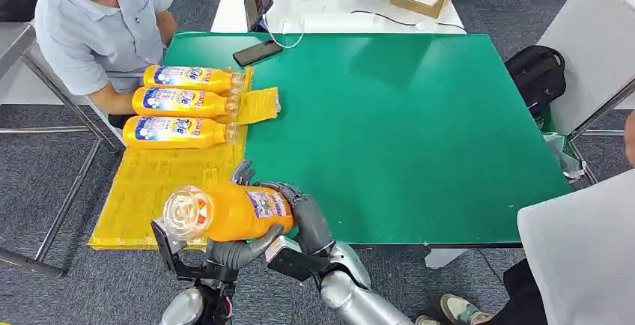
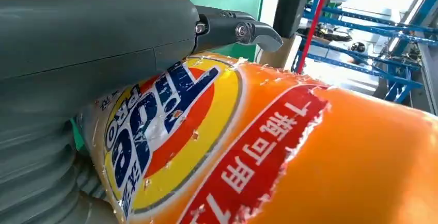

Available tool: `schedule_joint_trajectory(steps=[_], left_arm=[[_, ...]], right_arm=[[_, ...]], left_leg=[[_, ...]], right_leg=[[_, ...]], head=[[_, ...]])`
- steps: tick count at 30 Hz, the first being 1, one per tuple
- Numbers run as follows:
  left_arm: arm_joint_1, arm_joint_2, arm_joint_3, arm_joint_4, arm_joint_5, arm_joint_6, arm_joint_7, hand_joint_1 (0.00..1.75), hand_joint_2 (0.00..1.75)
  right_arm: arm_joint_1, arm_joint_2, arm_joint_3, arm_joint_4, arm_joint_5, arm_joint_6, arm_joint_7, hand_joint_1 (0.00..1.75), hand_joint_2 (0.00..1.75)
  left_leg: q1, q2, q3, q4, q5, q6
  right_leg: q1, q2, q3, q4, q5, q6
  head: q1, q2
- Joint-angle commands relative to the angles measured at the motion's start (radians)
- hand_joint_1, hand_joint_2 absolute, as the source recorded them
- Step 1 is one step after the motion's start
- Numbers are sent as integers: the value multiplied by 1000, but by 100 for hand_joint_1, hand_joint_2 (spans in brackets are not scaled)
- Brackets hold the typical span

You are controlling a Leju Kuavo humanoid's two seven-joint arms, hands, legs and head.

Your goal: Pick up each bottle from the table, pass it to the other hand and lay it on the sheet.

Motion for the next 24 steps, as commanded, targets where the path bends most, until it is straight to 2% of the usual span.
schedule_joint_trajectory(steps=[1,3,4,5,6,7,11,20,24], left_arm=[[-64,1,-49,72,-12,1,10,175,175],[-66,-4,-39,79,-9,5,10,175,175],[-67,-7,-32,80,-5,9,12,175,175],[-66,-12,-23,76,4,13,12,175,175],[-67,-11,-22,72,4,13,12,175,175],[-63,-12,-19,64,16,7,11,175,175],[-48,-6,-14,15,53,-34,-13,175,175],[-32,-13,43,15,122,-70,13,175,175],[-43,-22,93,54,-6,116,55,175,175]], right_arm=[[-1,-21,95,58,20,38,10,175,175],[2,-24,94,46,6,52,13,175,175],[4,-25,91,42,0,55,15,141,175],[6,-24,85,40,-5,48,16,7,175],[5,-24,85,41,-5,48,16,7,175],[7,-20,76,41,-10,35,14,0,0],[9,-2,51,22,-31,-6,-11,0,0],[86,-53,-31,-201,-59,-109,-40,0,0],[153,-98,-60,-329,-40,-232,-40,0,0]], left_leg=[[2,-2,4,0,-1,-2],[1,-2,2,-1,0,-1],[2,-3,4,-1,-1,-2],[2,-2,2,0,-1,-1],[1,-2,2,-1,0,-1],[2,-2,3,0,-1,-1],[1,-1,1,0,0,-1],[1,-2,1,0,-1,-1],[1,-3,1,0,-1,-1]], right_leg=[[2,-3,5,-2,-2,-2],[1,-3,3,-1,-1,-2],[2,-4,6,-2,-2,-2],[2,-3,4,-1,-1,-2],[1,-3,3,-1,-1,-1],[2,-4,4,-1,-2,-2],[1,-2,1,-1,-1,-1],[1,-3,2,0,-1,-2],[1,-4,3,-1,-1,-2]], head=[[0,0],[0,0],[0,0],[0,0],[0,0],[0,0],[0,0],[0,0],[0,0]])
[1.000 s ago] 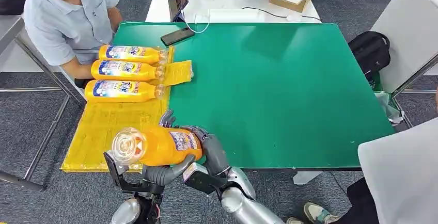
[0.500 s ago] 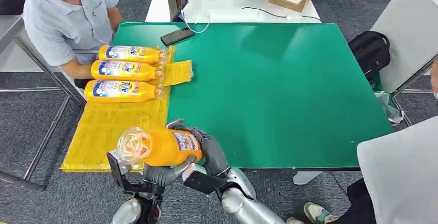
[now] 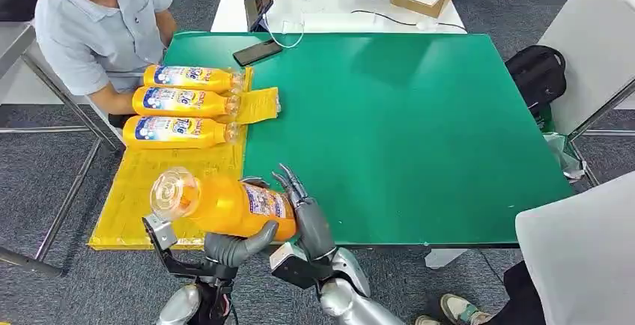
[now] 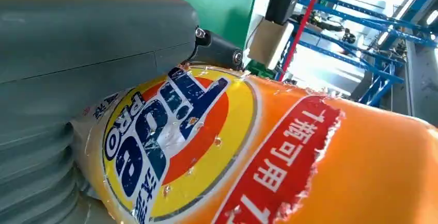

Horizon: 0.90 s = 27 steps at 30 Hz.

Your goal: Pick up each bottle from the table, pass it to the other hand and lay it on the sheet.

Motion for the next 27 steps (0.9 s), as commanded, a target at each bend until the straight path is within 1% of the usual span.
schedule_joint_trajectory(steps=[1,2,3,4,5,6,7,9,11,12,13,14,15,16,17,18,20,21,22,23,26,27], left_arm=[[-52,-13,85,88,-170,242,67,175,175],[-58,-12,100,101,-163,247,79,175,175],[-74,-6,137,123,-93,212,131,175,175],[-79,-1,143,127,-87,205,133,175,175],[-85,-10,163,145,-56,191,157,175,175],[-100,-13,181,164,-75,227,148,175,175],[-117,-18,199,185,-75,246,147,175,175],[-145,-29,249,215,-23,253,168,175,175],[-156,-28,268,220,3,246,176,175,175],[-165,-26,275,226,-12,271,166,175,175],[-172,-20,273,235,-48,303,150,175,175],[-198,-6,260,282,-229,461,81,175,175],[-218,10,250,326,-340,544,48,175,175],[-232,19,247,362,-414,597,39,175,175],[-254,14,312,440,-621,649,22,175,175],[-255,-25,427,473,-825,649,15,175,175],[-271,-18,500,522,-1011,649,21,175,175],[-280,-37,568,537,-1180,649,42,175,175],[-300,-36,581,577,-1239,649,58,175,175],[-336,-16,569,635,-1290,649,81,175,175],[-385,18,530,735,-1395,649,154,175,175],[-420,39,495,809,-1439,646,213,175,175]], right_arm=[[117,-98,-76,-258,8,-160,-2,0,0],[129,-107,-83,-278,10,-178,-2,0,0],[147,-126,-99,-312,4,-197,-2,0,0],[149,-132,-101,-318,0,-194,-2,0,0],[158,-131,-116,-329,3,-203,-2,0,0],[175,-122,-152,-353,19,-203,-2,0,0],[187,-116,-182,-363,31,-203,-2,0,0],[204,-117,-217,-361,20,-203,-2,0,0],[217,-117,-229,-372,4,-203,-2,0,0],[223,-122,-216,-389,-30,-199,-2,0,0],[225,-125,-204,-393,-38,-198,-2,0,0],[225,-131,-169,-401,-48,-186,-2,0,0],[224,-129,-152,-403,-52,-179,-2,0,0],[222,-129,-140,-402,-54,-170,-2,0,0],[216,-127,-120,-397,-52,-160,-2,0,0],[205,-129,-100,-389,-55,-148,-2,0,0],[199,-120,-86,-382,-67,-142,-2,0,0],[195,-122,-76,-381,-76,-128,-2,0,0],[190,-123,-69,-376,-70,-131,-2,0,0],[185,-121,-65,-370,-69,-132,-2,0,0],[181,-118,-60,-365,-79,-105,-2,0,0],[180,-113,-65,-359,-82,-91,-2,0,0]], left_leg=[[2,-4,3,0,-1,-1],[1,-4,2,0,0,-1],[1,-5,1,0,0,-1],[1,-7,3,-1,0,-1],[0,-4,2,-1,0,-1],[1,-3,1,-1,0,-1],[2,-4,4,0,-1,-2],[2,-6,3,0,-1,-2],[2,-5,3,0,0,-2],[1,-5,2,0,0,-1],[2,-4,3,0,-1,-2],[1,-1,1,0,0,-1],[1,-2,3,0,-1,-1],[1,-3,1,0,0,-1],[1,-4,3,-1,0,-2],[1,-1,3,-1,0,-1],[1,2,5,-2,-1,-2],[1,1,3,-2,0,-1],[1,2,2,-1,0,-1],[2,2,3,-1,-1,-2],[1,1,2,-1,0,-2],[1,0,2,-1,0,-1]], right_leg=[[2,-5,5,-1,-2,-2],[1,-4,4,-1,-1,-2],[1,-5,3,-1,-1,-1],[2,-7,6,-2,-2,-2],[1,-4,3,-1,-1,-2],[1,-3,2,-1,0,-1],[3,-5,6,-2,-2,-3],[3,-8,7,-1,-2,-3],[3,-7,6,-2,-2,-3],[1,-5,4,-1,-1,-2],[2,-5,5,-1,-1,-2],[1,-2,2,0,-1,-1],[2,-3,4,0,-1,-2],[1,-4,2,-1,-1,-1],[2,-5,5,-1,-1,-2],[1,-2,4,-1,-1,-2],[2,1,5,-2,0,-2],[1,0,4,-1,0,-2],[1,1,3,-1,0,-2],[2,1,4,-1,0,-2],[2,-1,3,-1,0,-2],[1,-1,2,0,0,-2]], head=[[0,0],[0,0],[0,0],[0,0],[0,0],[0,0],[0,0],[0,0],[0,0],[0,0],[0,0],[0,0],[0,0],[0,0],[0,0],[0,0],[0,0],[0,0],[0,0],[0,0],[0,0],[0,0]])
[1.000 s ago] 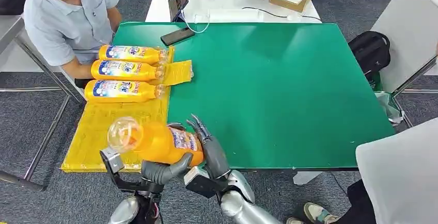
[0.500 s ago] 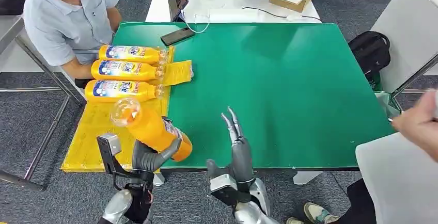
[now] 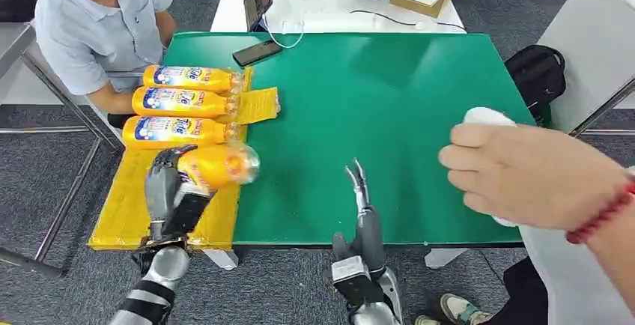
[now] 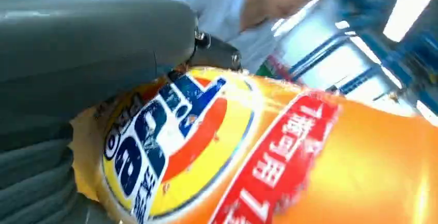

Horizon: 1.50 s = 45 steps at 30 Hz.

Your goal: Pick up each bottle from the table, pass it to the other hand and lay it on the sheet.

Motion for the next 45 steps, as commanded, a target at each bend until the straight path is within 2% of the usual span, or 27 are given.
schedule_joint_trajectory(steps=[1,3,8,9,11,12,16,17,18,19,20,21,22,25,27,31,34,37,40,42,44,45], left_arm=[[-228,69,54,485,-316,-10,213,175,175],[-249,86,27,532,-348,-54,260,175,175],[-249,86,27,532,-348,-54,260,175,175],[-268,88,29,575,-327,-141,294,175,175],[-283,86,52,604,-278,-217,311,175,175],[-301,98,22,642,-324,-219,363,175,175],[-345,107,-6,712,-371,-240,429,173,175],[-351,107,-10,719,-374,-251,431,140,175],[-359,103,-9,727,-371,-268,432,72,175],[-363,97,-1,726,-353,-286,410,66,175],[-363,92,2,725,-347,-292,407,42,175],[-360,85,19,715,-312,-322,370,10,175],[-358,75,48,710,-253,-386,310,0,175],[-322,63,97,642,-69,-650,136,0,175],[-295,69,80,598,-29,-708,91,0,175],[-295,69,80,598,-29,-708,91,0,175],[-284,62,70,572,4,-738,54,0,175],[-264,42,65,515,85,-785,25,0,175],[-217,14,50,395,171,-694,-1,0,175],[-135,-22,31,232,269,-584,-51,0,175],[-135,-22,31,232,269,-584,-51,0,175],[-81,-42,20,132,335,-555,-52,0,175]], right_arm=[[-34,-3,47,29,-23,54,1,0,0],[-32,2,45,37,-25,79,1,0,0],[-32,2,45,37,-25,79,1,0,0],[-28,11,39,45,-28,102,1,0,0],[-20,20,34,45,-30,116,1,0,0],[-19,28,33,50,-32,129,1,0,0],[-30,45,36,77,-36,148,1,0,0],[-32,47,36,81,-37,151,1,0,0],[-37,49,35,90,-39,153,1,0,0],[-41,50,35,99,-40,155,1,0,0],[-41,48,35,99,-42,155,1,0,0],[-42,45,38,99,-43,152,1,0,0],[-42,44,36,99,-51,156,1,0,0],[-45,35,40,99,-59,166,1,0,0],[-51,32,46,104,-65,166,1,0,0],[-51,32,46,104,-65,166,1,0,0],[-52,31,47,106,-71,163,1,0,0],[-55,29,47,113,-77,157,1,0,0],[-45,25,44,105,-72,135,1,0,0],[-19,19,37,66,-72,98,1,0,0],[-19,19,37,66,-72,98,1,0,0],[-6,19,32,46,-78,86,1,0,0]], left_leg=[[2,-1,4,-1,0,-2],[1,-2,3,-1,0,-2],[1,1,3,0,-1,-1],[1,-1,2,0,0,-1],[1,-2,3,0,0,-2],[1,-2,2,0,0,-1],[1,-1,5,-1,0,-3],[2,0,6,-1,0,-2],[1,0,5,-1,0,-2],[0,0,6,-1,0,-2],[1,3,7,-1,0,-3],[1,2,8,-1,0,-2],[0,1,9,-1,0,-2],[2,1,11,-1,1,-4],[0,1,11,-2,1,-3],[0,-9,14,-2,2,-3],[1,-5,13,-2,2,-4],[1,-7,13,-2,2,-4],[0,-9,13,-2,2,-4],[0,-10,13,-1,2,-3],[0,-10,13,-1,1,-3],[0,-9,12,-1,2,-3]], right_leg=[[2,-2,4,-1,0,-3],[2,-2,4,-1,-1,-3],[1,1,3,0,-1,-2],[1,-1,3,0,-1,-1],[1,-2,4,0,-1,-2],[1,-1,3,0,-1,-2],[2,0,6,-1,0,-3],[2,1,7,-1,1,-3],[1,1,6,0,0,-2],[1,1,6,0,0,-2],[2,3,7,-1,1,-3],[1,2,7,0,1,-3],[1,1,8,1,0,-2],[2,1,10,0,1,-3],[0,1,10,1,0,-2],[0,-7,16,1,-2,-3],[1,-4,14,0,0,-4],[1,-6,15,0,0,-5],[1,-7,15,0,-1,-4],[0,-8,15,1,-2,-3],[0,-8,15,1,-2,-3],[0,-8,13,2,-2,-3]], head=[[0,0],[0,0],[0,0],[0,0],[0,0],[0,0],[0,0],[0,0],[0,0],[0,0],[0,0],[0,0],[0,0],[0,0],[0,0],[0,0],[0,0],[0,0],[0,0],[0,0],[0,0],[0,0]])
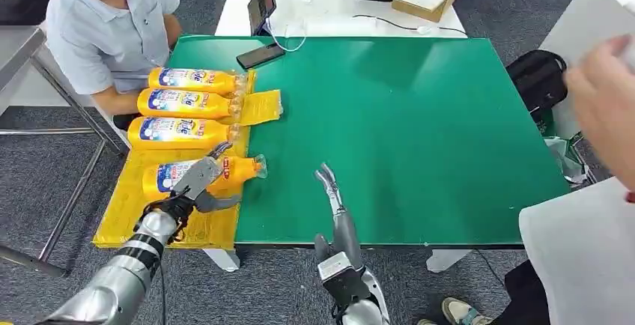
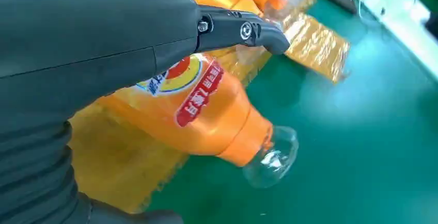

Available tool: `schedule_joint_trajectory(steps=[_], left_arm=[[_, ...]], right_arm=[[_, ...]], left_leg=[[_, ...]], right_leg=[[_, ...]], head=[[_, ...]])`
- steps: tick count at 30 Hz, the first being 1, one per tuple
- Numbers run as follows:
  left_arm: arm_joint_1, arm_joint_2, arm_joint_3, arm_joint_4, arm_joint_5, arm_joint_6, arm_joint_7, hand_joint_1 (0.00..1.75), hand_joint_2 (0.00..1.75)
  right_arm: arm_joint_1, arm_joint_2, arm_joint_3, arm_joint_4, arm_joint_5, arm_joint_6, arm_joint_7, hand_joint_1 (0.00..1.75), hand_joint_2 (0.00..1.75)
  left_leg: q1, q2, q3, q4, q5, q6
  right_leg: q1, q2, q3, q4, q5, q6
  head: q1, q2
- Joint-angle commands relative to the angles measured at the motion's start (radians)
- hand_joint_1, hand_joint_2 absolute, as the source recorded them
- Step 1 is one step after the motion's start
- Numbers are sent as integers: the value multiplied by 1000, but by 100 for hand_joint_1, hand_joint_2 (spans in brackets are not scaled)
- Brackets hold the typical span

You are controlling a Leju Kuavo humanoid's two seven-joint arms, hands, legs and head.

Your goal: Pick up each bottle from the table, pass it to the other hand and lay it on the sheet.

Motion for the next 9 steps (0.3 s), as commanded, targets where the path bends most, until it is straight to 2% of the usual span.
schedule_joint_trajectory(steps=[1,4,8,9], left_arm=[[230,-99,-36,-398,259,172,-84,0,175],[376,-132,-119,-651,509,227,-98,0,175],[455,-135,-187,-769,629,246,-99,0,175],[475,-139,-197,-791,662,258,-99,0,175]], right_arm=[[22,-17,-9,-17,-19,-69,1,0,0],[54,1,-47,-87,-35,-141,1,0,0],[68,12,-73,-119,-15,-206,1,0,0],[79,31,-115,-125,44,-206,1,0,0]], left_leg=[[1,1,-1,0,-1,-1],[0,3,-4,1,-2,-1],[0,4,-7,1,-3,0],[0,4,-9,2,-3,0]], right_leg=[[1,0,0,-1,-1,-1],[1,0,-4,0,-2,-1],[1,1,-7,0,-2,-1],[1,1,-9,0,-1,-1]], head=[[0,0],[0,0],[0,0],[0,0]])
